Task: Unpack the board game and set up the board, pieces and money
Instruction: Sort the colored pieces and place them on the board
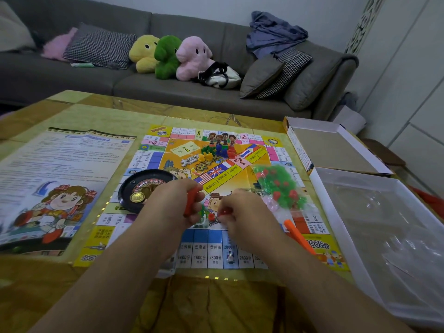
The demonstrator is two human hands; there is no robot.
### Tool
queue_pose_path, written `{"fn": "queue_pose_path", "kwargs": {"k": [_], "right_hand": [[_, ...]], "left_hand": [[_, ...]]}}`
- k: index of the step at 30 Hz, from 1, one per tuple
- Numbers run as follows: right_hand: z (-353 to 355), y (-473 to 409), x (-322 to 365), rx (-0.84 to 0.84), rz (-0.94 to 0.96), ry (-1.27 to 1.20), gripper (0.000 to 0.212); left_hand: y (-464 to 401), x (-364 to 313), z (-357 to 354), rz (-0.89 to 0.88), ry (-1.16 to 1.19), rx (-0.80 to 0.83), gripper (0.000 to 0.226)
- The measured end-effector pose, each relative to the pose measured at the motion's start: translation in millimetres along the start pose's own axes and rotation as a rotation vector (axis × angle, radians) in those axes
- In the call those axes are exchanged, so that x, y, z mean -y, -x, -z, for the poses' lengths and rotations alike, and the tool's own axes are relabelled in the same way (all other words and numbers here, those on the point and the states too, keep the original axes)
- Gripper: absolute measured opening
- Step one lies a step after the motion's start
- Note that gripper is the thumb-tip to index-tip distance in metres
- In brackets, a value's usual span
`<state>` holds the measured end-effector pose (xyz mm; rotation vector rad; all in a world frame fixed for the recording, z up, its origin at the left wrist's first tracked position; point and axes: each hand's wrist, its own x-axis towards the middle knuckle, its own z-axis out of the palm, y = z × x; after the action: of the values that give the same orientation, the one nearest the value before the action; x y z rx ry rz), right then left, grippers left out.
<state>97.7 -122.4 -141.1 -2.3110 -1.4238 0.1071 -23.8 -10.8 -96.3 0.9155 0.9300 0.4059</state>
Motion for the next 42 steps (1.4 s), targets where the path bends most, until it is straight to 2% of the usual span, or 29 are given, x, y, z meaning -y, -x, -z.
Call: {"fn": "queue_pose_path", "kwargs": {"k": [2, 5, 8, 10, 14, 19, 23, 29, 36, 42], "right_hand": [[1, 3, -5, -0.008, -0.002, -0.018, 0.002], [11, 11, -9, -0.076, 0.017, -0.079, 0.004], [36, 21, -6, -0.224, 0.04, -0.28, 0.009], [51, 29, -2, -0.291, 0.06, -0.397, 0.015], [65, 41, 5, -0.327, 0.11, -0.487, 0.018], [71, 47, 3, -0.307, 0.111, -0.503, 0.021], [78, 50, 3, -0.27, 0.027, -0.656, 0.027], [90, 49, 3, -0.329, -0.077, -0.8, 0.015], [90, 46, 3, -0.231, -0.106, -0.826, 0.03], [90, 48, 8, -0.282, -0.071, -0.795, 0.006]], "left_hand": [[-1, 1, 0, -0.011, -0.033, 0.011, 0.029], [-1, 5, 0, -0.032, -0.119, 0.054, 0.01], [5, 10, 0, -0.074, -0.213, 0.179, 0.024], [14, 12, -3, -0.121, -0.233, 0.288, 0.025], [24, 17, -11, -0.212, -0.224, 0.407, 0.025], [31, 22, -15, -0.246, -0.164, 0.346, 0.01], [33, 20, -14, -0.277, -0.147, 0.338, 0.011], [33, 21, -18, -0.257, -0.101, 0.385, 0.013], [27, 20, -13, -0.258, -0.08, 0.35, 0.02], [27, 21, -13, -0.244, -0.048, 0.377, 0.014]]}}
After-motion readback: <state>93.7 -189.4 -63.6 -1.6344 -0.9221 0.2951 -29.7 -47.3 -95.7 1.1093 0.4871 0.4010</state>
